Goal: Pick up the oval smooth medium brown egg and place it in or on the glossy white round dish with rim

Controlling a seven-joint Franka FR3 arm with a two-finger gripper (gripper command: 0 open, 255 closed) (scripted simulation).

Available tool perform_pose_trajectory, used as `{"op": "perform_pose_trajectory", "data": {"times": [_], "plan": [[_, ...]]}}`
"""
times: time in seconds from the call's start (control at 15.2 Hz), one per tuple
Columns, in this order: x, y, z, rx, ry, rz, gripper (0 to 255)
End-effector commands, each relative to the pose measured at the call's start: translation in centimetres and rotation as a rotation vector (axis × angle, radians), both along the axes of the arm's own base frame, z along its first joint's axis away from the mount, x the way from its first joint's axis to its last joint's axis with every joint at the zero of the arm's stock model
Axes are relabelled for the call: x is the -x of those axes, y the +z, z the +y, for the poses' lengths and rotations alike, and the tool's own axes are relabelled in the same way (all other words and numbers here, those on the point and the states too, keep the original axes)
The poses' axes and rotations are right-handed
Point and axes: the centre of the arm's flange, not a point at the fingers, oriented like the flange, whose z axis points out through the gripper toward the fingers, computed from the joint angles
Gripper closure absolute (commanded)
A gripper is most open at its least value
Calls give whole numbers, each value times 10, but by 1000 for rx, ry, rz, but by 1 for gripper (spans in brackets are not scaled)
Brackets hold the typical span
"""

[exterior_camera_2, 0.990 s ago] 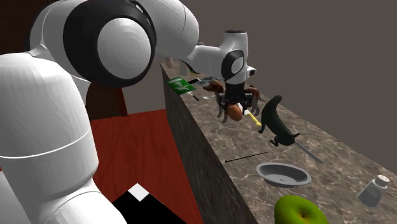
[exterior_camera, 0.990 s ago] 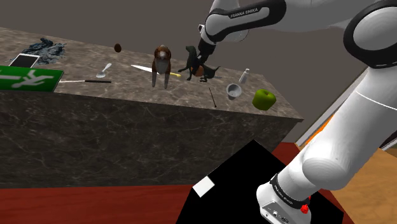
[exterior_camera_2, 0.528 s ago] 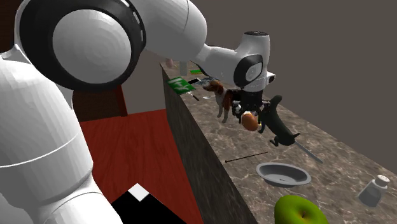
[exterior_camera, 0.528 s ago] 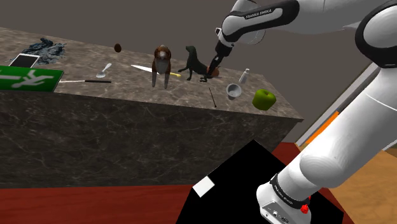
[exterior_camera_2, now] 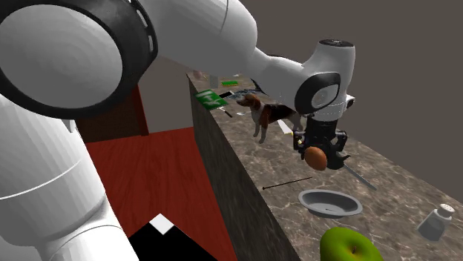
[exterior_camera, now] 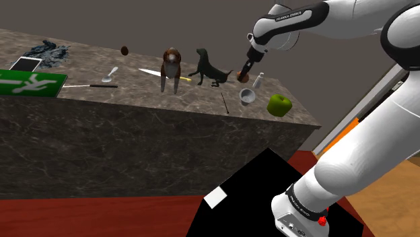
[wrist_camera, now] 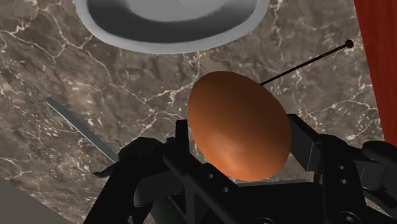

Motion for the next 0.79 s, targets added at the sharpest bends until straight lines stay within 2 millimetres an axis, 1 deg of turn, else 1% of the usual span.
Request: {"op": "perform_pose_trajectory", "data": {"times": [0.0,0.2,0.26,0.73], "plan": [[12,1,-25,0,2,0,255],[28,1,-61,0,2,0,255],[35,1,-79,0,2,0,255],[35,-36,-79,0,2,0,255]]}}
